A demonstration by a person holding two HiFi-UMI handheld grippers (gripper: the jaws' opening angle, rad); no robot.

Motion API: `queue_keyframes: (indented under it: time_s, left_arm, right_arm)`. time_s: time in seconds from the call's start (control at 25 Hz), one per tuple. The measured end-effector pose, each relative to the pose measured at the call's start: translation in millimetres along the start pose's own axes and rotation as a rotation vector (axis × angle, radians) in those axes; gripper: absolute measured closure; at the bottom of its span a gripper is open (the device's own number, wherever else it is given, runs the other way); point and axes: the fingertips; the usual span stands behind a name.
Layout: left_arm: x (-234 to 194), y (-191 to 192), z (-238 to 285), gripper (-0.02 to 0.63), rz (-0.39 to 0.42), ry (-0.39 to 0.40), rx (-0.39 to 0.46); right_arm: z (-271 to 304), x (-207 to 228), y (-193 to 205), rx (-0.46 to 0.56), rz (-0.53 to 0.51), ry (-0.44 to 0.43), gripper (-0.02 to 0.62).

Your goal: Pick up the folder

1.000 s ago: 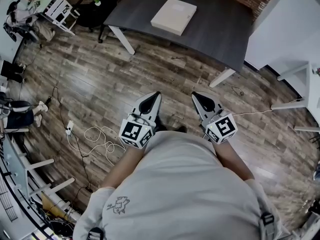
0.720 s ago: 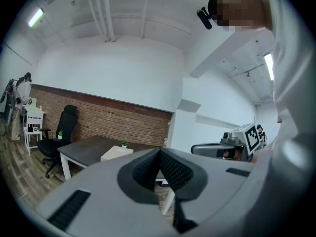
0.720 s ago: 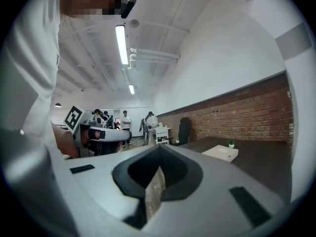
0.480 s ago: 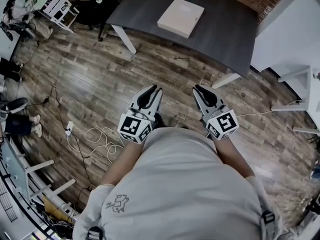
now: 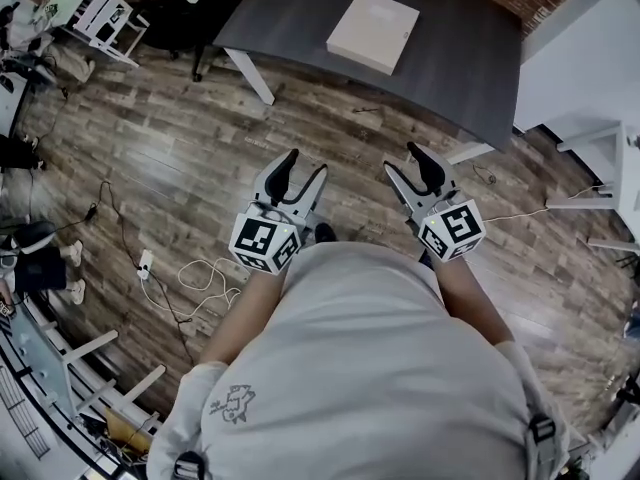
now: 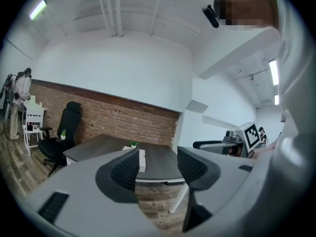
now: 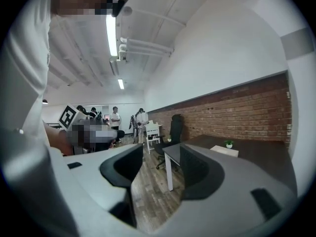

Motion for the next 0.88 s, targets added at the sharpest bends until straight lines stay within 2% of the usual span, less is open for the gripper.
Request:
queue_keyframes:
  time_s: [0.48, 0.88]
  left_arm:
    - [-70.4, -6.0, -13.0, 0.341, -0.024, 0.018, -0.002]
    - [-96.0, -3.0, -1.4, 0.336, -0.066, 0.009, -0.011]
  right_arm:
    - [64.3, -19.7, -1.3, -0.020, 0.016, 0.029, 0.336]
    - [90.3, -6.6, -0.8, -0.019, 0.055, 0.025, 0.336]
Point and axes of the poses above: the fingertips, and each gripper's own axes: z forward along the fingers, x to its right, y out of its underside, and after that the axes turned 3 degrees about -y, right-handed
